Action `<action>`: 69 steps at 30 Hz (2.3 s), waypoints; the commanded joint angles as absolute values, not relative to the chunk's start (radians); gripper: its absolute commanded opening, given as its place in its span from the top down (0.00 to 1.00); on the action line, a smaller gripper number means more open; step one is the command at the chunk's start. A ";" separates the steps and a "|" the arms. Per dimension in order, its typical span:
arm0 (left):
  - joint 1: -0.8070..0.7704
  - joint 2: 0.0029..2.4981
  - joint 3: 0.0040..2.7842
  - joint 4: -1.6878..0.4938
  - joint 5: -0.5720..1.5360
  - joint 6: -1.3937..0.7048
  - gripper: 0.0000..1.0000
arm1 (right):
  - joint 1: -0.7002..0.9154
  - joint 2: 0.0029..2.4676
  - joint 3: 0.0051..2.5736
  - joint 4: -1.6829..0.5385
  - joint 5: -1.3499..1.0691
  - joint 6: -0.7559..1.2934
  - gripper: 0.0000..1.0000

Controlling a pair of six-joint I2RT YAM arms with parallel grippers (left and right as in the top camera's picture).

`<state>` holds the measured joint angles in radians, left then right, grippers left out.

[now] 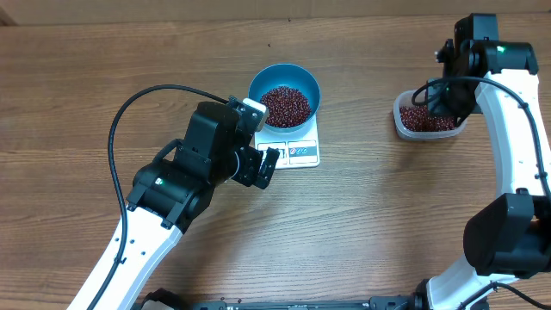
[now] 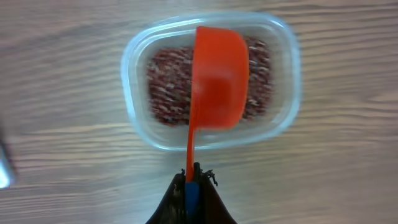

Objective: Scoop item into bowl and weigh 150g on scale
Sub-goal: 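Lower the red scoop into the bean tub with the right gripper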

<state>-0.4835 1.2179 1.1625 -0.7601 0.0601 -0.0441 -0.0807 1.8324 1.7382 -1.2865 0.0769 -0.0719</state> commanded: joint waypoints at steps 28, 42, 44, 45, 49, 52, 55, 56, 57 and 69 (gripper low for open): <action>-0.478 1.223 1.153 -0.759 0.068 -0.022 0.00 | -0.093 1.809 1.550 -1.135 -0.047 0.038 0.59; -0.478 1.223 1.153 -0.759 0.068 -0.022 0.00 | -0.093 1.809 1.521 -1.133 -0.049 0.087 0.34; -0.478 1.223 1.153 -0.759 0.068 -0.022 0.00 | -0.093 1.809 1.506 -1.123 -0.059 0.087 0.30; -0.478 1.223 1.153 -0.759 0.068 -0.022 0.00 | -0.093 1.809 1.501 -1.121 -0.066 0.087 0.28; -0.478 1.223 1.153 -0.759 0.068 -0.022 0.01 | -0.093 1.809 1.485 -1.106 -0.078 0.088 0.21; -0.478 1.223 1.153 -0.759 0.068 -0.022 0.01 | -0.093 1.809 1.485 -1.102 -0.076 0.086 0.16; -0.478 1.223 1.153 -0.759 0.068 -0.022 0.00 | -0.093 1.809 1.485 -1.103 -0.056 0.086 0.14; -0.478 1.223 1.153 -0.759 0.068 -0.022 0.00 | -0.093 1.809 1.485 -1.104 -0.045 0.086 0.14; -0.478 1.223 1.153 -0.759 0.068 -0.022 0.00 | -0.093 1.809 1.485 -1.105 -0.034 0.086 0.13; -0.478 1.223 1.153 -0.759 0.069 -0.022 0.00 | -0.093 1.808 1.485 -1.108 0.091 0.052 0.07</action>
<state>-0.4835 1.2179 1.1625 -0.7624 0.0605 -0.0441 -0.0853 1.8317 1.4937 -1.1110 0.0299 0.0761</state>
